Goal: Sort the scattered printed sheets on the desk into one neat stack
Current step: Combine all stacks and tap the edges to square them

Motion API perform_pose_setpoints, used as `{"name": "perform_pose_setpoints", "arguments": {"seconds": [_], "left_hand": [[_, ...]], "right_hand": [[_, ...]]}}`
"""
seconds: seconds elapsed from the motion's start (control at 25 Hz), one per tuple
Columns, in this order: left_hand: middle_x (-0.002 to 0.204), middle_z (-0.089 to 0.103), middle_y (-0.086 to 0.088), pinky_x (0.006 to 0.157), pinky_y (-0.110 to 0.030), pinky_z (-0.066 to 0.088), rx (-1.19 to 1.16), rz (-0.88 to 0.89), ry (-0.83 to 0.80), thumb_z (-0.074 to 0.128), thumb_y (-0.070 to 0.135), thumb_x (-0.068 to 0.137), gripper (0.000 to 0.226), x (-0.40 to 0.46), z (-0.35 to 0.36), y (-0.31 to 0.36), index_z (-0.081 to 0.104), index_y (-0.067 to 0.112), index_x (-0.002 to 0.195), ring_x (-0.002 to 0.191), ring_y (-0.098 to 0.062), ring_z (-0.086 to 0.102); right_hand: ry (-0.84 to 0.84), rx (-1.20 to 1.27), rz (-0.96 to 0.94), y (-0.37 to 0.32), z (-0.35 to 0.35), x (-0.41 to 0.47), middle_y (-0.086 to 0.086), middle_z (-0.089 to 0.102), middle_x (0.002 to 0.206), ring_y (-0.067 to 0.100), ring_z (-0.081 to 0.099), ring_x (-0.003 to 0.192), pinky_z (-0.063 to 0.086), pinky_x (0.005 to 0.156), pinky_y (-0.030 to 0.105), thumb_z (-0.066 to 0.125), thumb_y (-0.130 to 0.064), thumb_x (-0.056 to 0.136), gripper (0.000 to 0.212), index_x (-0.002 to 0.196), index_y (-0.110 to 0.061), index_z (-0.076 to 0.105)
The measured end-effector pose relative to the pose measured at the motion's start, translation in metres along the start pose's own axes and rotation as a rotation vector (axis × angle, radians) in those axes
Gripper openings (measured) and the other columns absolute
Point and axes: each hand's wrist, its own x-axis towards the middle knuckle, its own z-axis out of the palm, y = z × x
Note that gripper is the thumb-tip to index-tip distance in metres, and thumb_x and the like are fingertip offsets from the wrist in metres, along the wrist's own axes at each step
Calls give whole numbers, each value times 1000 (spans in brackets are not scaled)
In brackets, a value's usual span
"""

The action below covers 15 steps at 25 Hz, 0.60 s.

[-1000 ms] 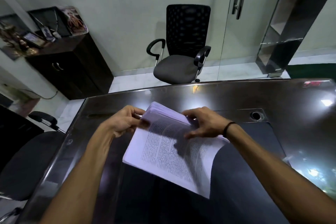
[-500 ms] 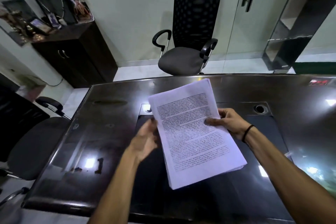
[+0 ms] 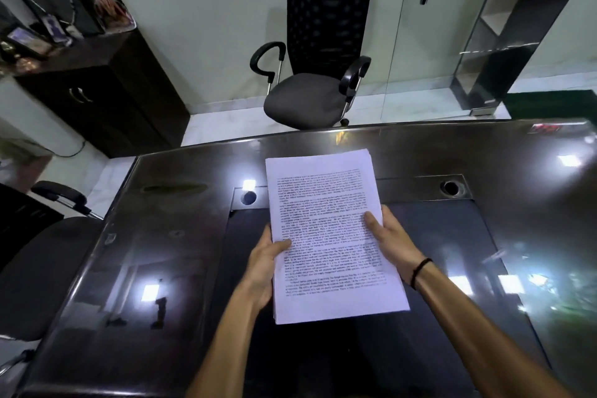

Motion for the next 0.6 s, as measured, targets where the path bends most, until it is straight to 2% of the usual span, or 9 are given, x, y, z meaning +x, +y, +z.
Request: {"name": "perform_pose_setpoints", "arguments": {"seconds": [0.08,0.2,0.28,0.4,0.6], "left_hand": [[120,75,0,91,-46,58,110,0,9,51,2,101,40,16,5,1,56,30,130,108,-25,72],[120,74,5,97,-50,56,250,-17,29,55,7,100,39,49,9,-7,55,31,130,108,-22,72],[119,74,6,96,-51,57,276,-48,61,56,8,100,39,70,10,-12,56,29,132,107,-20,72],[118,74,7,93,-46,59,283,-86,72,57,9,100,38,100,14,-13,56,28,133,105,-16,73],[116,75,2,90,-43,61,370,-96,152,68,10,94,31,148,13,-20,61,28,118,98,-15,74]], "right_hand": [[40,-21,25,10,0,12,-4,67,123,15,68,108,55,88,34,51,-35,101,34,131,-20,49],[35,-62,88,26,-9,44,0,65,127,15,67,109,54,89,34,51,-30,102,33,132,-17,48],[0,-62,166,30,-16,64,2,65,127,18,67,110,53,93,37,53,-15,100,32,132,-16,49],[42,-115,253,27,-25,90,2,70,114,22,69,101,55,86,36,58,1,90,34,121,-13,55],[171,-193,253,38,-27,123,3,71,111,20,70,94,58,80,34,66,2,86,32,108,-22,61]]}}
